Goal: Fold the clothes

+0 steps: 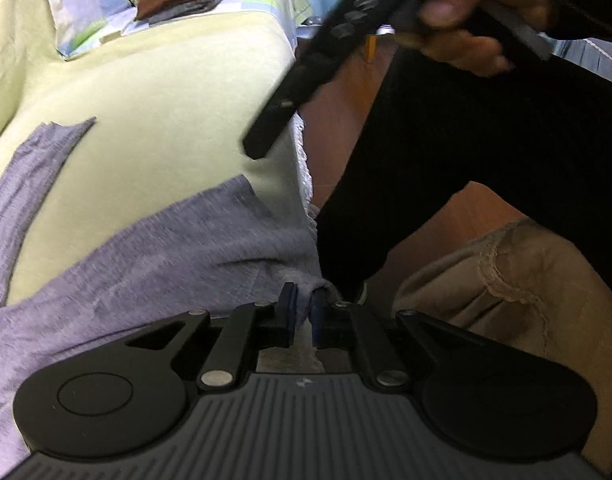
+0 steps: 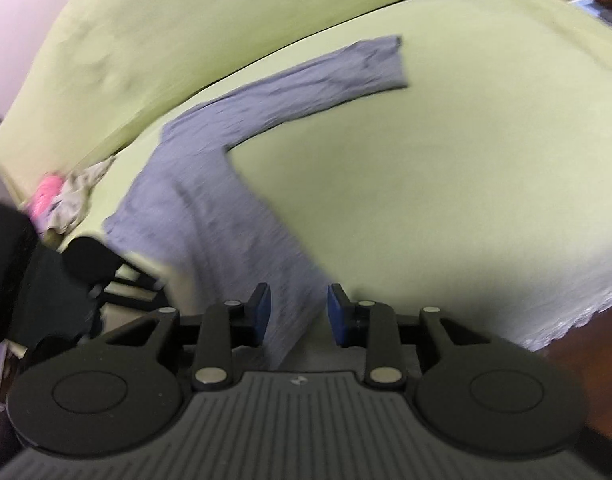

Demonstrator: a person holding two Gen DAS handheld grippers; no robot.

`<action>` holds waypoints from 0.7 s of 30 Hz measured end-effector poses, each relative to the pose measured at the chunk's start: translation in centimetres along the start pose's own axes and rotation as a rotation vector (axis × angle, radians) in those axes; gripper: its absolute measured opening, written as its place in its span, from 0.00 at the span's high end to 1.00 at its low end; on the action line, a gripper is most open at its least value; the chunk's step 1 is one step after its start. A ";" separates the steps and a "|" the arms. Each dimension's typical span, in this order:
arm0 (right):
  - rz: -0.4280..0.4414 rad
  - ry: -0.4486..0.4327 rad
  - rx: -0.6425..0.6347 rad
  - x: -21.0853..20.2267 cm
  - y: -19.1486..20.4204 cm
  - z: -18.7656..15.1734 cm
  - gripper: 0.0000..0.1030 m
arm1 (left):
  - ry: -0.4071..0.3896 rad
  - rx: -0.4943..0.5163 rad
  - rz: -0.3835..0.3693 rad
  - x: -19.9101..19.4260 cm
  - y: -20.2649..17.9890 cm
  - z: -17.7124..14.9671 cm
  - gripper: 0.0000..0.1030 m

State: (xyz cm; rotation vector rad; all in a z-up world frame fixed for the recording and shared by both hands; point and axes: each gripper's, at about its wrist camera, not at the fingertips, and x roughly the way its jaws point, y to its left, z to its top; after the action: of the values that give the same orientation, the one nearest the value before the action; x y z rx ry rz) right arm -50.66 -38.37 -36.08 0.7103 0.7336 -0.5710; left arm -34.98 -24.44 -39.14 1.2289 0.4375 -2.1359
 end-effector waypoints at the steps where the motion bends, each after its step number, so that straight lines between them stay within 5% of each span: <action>1: -0.007 0.008 -0.015 0.4 0.1 0.1 0.73 | 0.000 -0.001 -0.002 0.0 0.0 -0.1 0.95; 5: -0.030 0.048 -0.164 3.2 1.7 0.5 0.74 | -0.003 -0.008 -0.008 -0.2 0.2 -0.1 0.95; 7: -0.042 0.056 -0.200 3.7 2.0 0.4 0.80 | -0.003 -0.010 -0.012 -0.2 0.1 -0.2 0.95; 8: -0.059 0.061 -0.234 4.0 2.3 0.4 0.96 | -0.005 -0.010 -0.015 -0.2 0.1 -0.3 0.95; 9: -0.051 0.077 -0.241 3.9 2.2 0.6 0.98 | -0.008 -0.013 -0.019 -0.2 0.1 -0.3 0.95; 21: -0.208 -0.012 -0.482 2.5 1.2 7.7 0.99 | -0.149 -0.167 0.011 0.3 1.8 1.3 0.95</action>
State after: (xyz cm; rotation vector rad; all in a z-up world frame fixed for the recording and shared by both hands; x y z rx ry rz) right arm -45.24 -43.95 -33.39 0.1848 0.8991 -0.5577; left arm -34.74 -26.67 -38.66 0.9705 0.5309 -2.1168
